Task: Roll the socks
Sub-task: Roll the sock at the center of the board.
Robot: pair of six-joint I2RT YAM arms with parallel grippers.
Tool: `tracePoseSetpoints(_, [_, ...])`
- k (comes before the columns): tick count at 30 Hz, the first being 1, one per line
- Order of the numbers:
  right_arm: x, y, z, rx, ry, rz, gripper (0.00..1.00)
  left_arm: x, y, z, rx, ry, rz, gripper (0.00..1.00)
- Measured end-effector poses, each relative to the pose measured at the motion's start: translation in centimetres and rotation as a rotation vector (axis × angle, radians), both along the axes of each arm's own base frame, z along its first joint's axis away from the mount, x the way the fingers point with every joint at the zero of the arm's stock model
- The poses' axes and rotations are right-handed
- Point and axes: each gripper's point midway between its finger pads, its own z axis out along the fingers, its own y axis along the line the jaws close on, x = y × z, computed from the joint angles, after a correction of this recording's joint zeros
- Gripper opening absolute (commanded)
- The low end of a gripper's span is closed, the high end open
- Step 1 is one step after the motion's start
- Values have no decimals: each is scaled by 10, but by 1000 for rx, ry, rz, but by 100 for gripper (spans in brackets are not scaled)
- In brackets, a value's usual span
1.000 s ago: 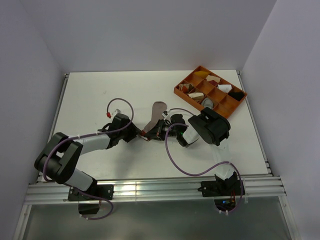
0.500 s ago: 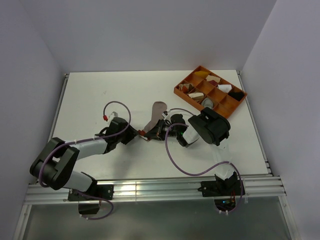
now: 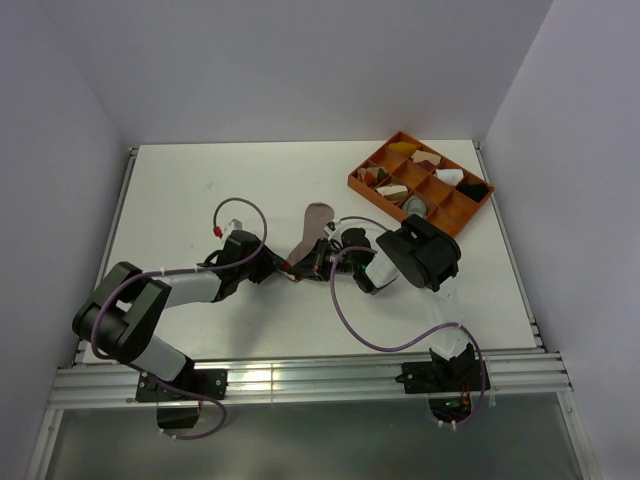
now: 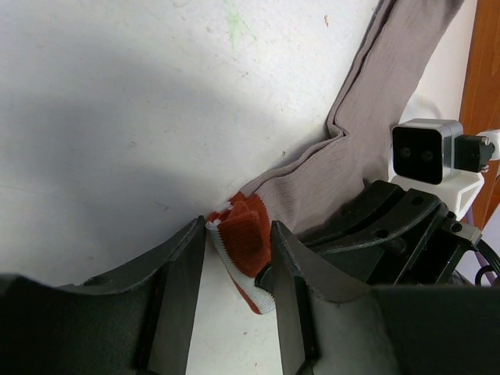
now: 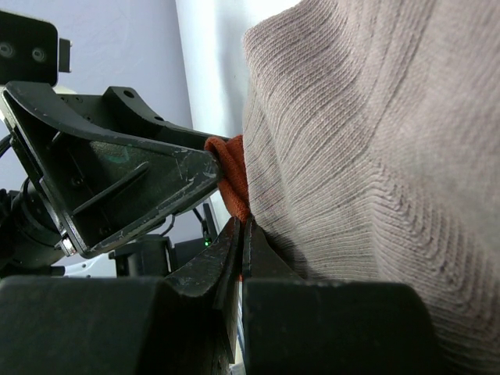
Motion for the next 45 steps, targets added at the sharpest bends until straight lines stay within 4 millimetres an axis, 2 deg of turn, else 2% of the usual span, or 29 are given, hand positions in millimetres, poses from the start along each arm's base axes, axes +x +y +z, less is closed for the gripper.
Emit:
tracePoseSetpoints(10, [0,0,0,-2,2,1,0,-1,-9,-1,-10,7,-27,44])
tracePoseSetpoints(14, [1,0,-1,-10,-5,4,1,0,-14,-5,14,21,-49,23])
tracePoseSetpoints(18, [1,-1,0,-45,-28,14,6,1,-17,-6,40,30,-70,10])
tracePoseSetpoints(20, [2,-3,0,-75,-48,17,12,2,-18,-6,51,33,-80,6])
tracePoseSetpoints(25, [4,-10,6,-174,-130,15,34,0,-21,-6,84,40,-108,3])
tracePoseSetpoints(28, [6,-19,6,-252,-172,8,41,-2,-23,-6,94,42,-119,3])
tracePoseSetpoints(32, [11,-36,18,-371,-251,-19,42,-3,-23,-7,105,43,-131,3])
tracePoseSetpoints(37, [37,-52,31,-530,-353,-76,38,-3,-22,-7,114,44,-136,3])
tracePoseSetpoints(40, [51,-59,25,-619,-368,-94,37,-3,-22,-7,123,43,-145,3])
tracePoseSetpoints(45, [67,-65,0,-726,-340,-93,37,-4,-21,-6,143,40,-157,3])
